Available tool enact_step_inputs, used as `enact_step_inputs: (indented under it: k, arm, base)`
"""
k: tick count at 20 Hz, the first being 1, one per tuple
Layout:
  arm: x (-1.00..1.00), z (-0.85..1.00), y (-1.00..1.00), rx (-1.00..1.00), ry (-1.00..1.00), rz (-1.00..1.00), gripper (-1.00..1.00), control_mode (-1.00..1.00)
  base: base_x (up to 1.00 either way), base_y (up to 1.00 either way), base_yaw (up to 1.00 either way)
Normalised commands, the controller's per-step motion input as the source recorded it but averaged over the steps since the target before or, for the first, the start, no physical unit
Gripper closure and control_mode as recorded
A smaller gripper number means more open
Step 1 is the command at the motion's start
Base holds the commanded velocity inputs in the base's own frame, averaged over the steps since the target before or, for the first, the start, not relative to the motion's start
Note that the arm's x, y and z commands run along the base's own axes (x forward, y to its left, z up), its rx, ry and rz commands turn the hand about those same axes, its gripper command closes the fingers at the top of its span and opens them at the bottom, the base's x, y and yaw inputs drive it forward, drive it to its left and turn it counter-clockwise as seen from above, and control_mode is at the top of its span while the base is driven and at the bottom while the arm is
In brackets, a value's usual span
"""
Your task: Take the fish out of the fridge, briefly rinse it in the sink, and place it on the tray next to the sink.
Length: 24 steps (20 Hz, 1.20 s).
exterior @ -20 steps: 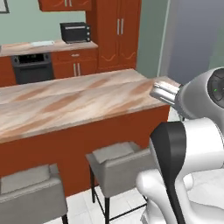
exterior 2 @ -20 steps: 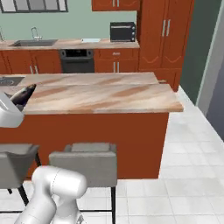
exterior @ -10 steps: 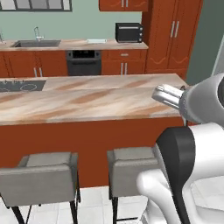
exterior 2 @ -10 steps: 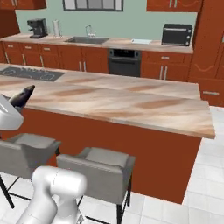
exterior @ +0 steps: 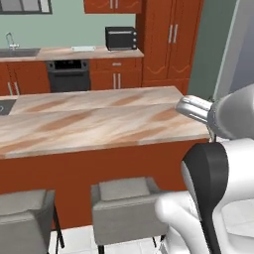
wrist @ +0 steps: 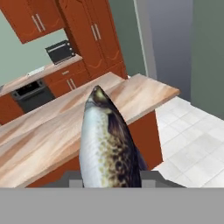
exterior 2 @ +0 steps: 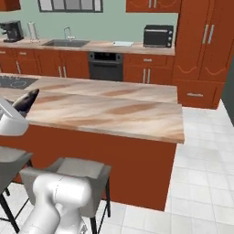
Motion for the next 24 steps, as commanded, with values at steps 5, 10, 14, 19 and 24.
enact_step_inputs:
  k: [5, 10, 14, 19, 24]
  arm:
    - [0.00, 0.00, 0.00, 0.00, 0.00, 0.00, 1.00, 1.00]
    - [0.00, 0.00, 0.00, 0.00, 0.00, 0.00, 1.00, 1.00]
    - [0.00, 0.00, 0.00, 0.00, 0.00, 0.00, 1.00, 1.00]
    - [0.00, 0.00, 0.00, 0.00, 0.00, 0.00, 1.00, 1.00]
    - [0.00, 0.00, 0.00, 0.00, 0.00, 0.00, 1.00, 1.00]
  base:
    - [-0.01, -1.00, -0.41]
    - [0.02, -1.00, -0.39]
    - [0.63, -1.00, -0.24]
    - [0.96, -1.00, -0.11]
    - [1.00, -1.00, 0.00]
